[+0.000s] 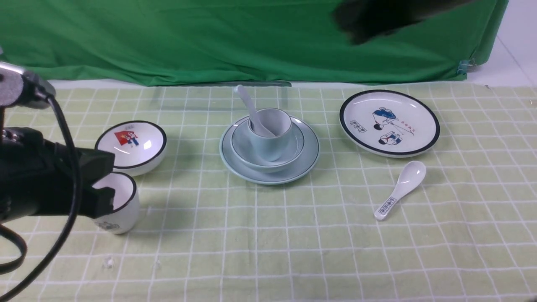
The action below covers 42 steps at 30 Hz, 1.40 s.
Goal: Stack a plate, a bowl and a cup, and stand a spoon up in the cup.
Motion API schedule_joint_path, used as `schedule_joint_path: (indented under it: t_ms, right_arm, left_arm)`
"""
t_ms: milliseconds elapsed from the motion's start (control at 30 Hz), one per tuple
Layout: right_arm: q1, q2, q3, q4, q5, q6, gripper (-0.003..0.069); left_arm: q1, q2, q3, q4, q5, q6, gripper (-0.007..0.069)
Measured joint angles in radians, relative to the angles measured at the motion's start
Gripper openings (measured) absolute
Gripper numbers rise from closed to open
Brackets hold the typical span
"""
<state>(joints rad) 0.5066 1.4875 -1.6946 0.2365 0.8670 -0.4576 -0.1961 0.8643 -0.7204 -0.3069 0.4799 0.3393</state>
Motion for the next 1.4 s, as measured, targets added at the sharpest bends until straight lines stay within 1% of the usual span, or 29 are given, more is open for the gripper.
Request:
schedule_joint_path:
  t_ms: [67, 100, 167, 233, 367, 433, 567, 700, 900, 1000, 1067, 1200, 1267, 1333, 1400]
  right_arm:
    - [0.0, -0.125, 0.088, -0.029, 0.057, 0.044, 0.0012]
    - [0.0, -0.137, 0.098, -0.029, 0.059, 0.048, 0.0012]
    - [0.0, -0.27, 0.251, -0.013, 0.037, 0.063, 0.0012]
    - [0.0, -0.366, 0.389, -0.001, -0.019, 0.067, 0.0012]
    - [0.0, -0.587, 0.726, 0.015, -0.209, 0.068, 0.0012]
    - [0.0, -0.666, 0.854, 0.016, -0.27, 0.068, 0.0012]
    - [0.0, -0.791, 1.066, 0.016, -0.317, 0.069, 0.0013]
    - [0.0, -0.883, 1.237, 0.017, -0.326, 0.069, 0.0015]
    - [0.0, -0.911, 1.334, 0.009, -0.34, 0.069, 0.002]
    - [0.0, -0.937, 1.383, -0.014, -0.496, 0.069, 0.002]
    - [-0.009, -0.981, 1.436, -0.024, -0.635, 0.068, 0.0021]
    - [-0.061, -1.118, 1.648, -0.033, -1.082, 0.083, 0.0021]
    - [-0.089, -1.19, 1.686, -0.03, -1.145, 0.094, 0.0021]
    - [-0.121, -1.24, 1.695, -0.029, -1.145, 0.07, 0.0021]
    - [-0.195, -1.358, 1.7, -0.029, -1.101, 0.022, 0.0021]
  left_arm:
    - [0.0, 0.0, 0.0, 0.0, -0.004, 0.0, -0.0031]
    - [0.0, 0.0, 0.0, 0.0, -0.004, 0.0, -0.0031]
    - [0.0, 0.0, 0.0, 0.003, -0.007, 0.0, -0.0031]
    - [0.0, 0.0, 0.0, 0.019, -0.007, 0.0, -0.0031]
    - [0.0, 0.0, 0.0, 0.045, -0.007, 0.0, -0.003]
    - [0.0, 0.0, 0.0, 0.051, -0.007, 0.0, -0.003]
    - [0.0, 0.0, 0.0, 0.051, -0.007, 0.0, -0.003]
    - [0.0, 0.0, 0.0, 0.052, -0.007, 0.0, -0.003]
    - [0.0, 0.0, 0.0, 0.052, -0.007, 0.0, -0.003]
    - [0.0, 0.0, 0.0, 0.052, -0.012, 0.0, -0.003]
    - [0.0, 0.0, 0.0, 0.052, -0.017, 0.0, -0.003]
    - [0.0, 0.0, 0.0, 0.055, -0.024, 0.0, -0.003]
    - [0.0, 0.0, 0.0, 0.055, -0.028, 0.0, -0.0029]
    - [0.0, 0.0, 0.0, 0.055, -0.028, 0.0, -0.0029]
    - [0.0, 0.0, 0.0, 0.055, -0.031, 0.0, -0.0029]
